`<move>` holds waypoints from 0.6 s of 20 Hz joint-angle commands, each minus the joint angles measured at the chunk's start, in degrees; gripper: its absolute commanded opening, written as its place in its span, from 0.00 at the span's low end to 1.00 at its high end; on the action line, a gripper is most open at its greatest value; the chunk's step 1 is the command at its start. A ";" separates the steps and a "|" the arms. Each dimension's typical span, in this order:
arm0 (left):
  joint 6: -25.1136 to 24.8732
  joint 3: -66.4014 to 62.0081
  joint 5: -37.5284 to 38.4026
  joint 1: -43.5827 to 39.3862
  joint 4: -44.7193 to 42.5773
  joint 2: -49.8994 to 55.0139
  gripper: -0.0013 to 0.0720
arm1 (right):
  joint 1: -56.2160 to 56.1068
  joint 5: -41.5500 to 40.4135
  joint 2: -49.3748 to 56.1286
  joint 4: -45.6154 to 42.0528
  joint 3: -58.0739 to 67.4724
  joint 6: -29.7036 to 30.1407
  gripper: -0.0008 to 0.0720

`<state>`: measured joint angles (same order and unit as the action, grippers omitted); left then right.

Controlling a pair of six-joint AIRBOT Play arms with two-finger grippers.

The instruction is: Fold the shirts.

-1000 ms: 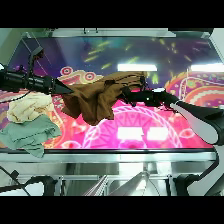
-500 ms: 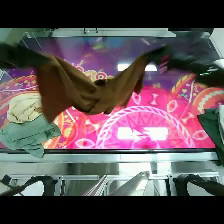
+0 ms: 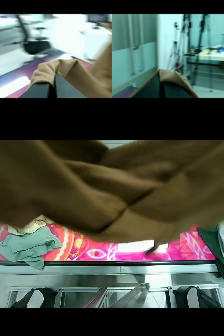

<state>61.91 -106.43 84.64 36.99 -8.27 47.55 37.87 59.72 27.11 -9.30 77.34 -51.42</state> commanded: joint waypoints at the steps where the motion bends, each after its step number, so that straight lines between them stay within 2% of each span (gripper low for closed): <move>1: 2.01 9.38 -3.13 3.52 -3.82 -3.13 0.05 | 3.34 0.90 1.03 -4.44 -0.35 -5.11 0.04; 3: -1.46 20.44 -2.43 -3.04 -3.82 -0.70 0.05 | 0.33 4.57 7.76 -4.44 -2.32 -5.86 0.04; 5: -8.09 30.38 -3.23 -12.79 -4.35 4.46 0.05 | -6.67 4.81 16.20 -6.05 -5.49 -5.29 0.04; 8: -14.47 40.74 -7.91 -24.68 -4.35 17.57 0.05 | -19.82 -2.95 31.58 -19.26 -8.50 -4.46 0.04; 10: -17.79 41.88 -8.09 -27.63 -4.28 29.00 0.06 | -24.96 -9.70 43.17 -24.15 -8.48 -6.05 0.04; 11: -18.14 41.86 -8.31 -27.67 -4.26 34.14 0.10 | -26.27 -13.64 48.89 -23.82 -8.33 -6.05 0.04; 12: -18.08 41.33 -8.04 -27.04 -4.28 39.36 0.43 | -26.93 -16.87 53.70 -22.71 -8.22 -6.05 0.08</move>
<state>47.70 -67.64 77.17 12.93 -12.60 73.69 16.25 52.40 67.09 -27.99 69.58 -57.04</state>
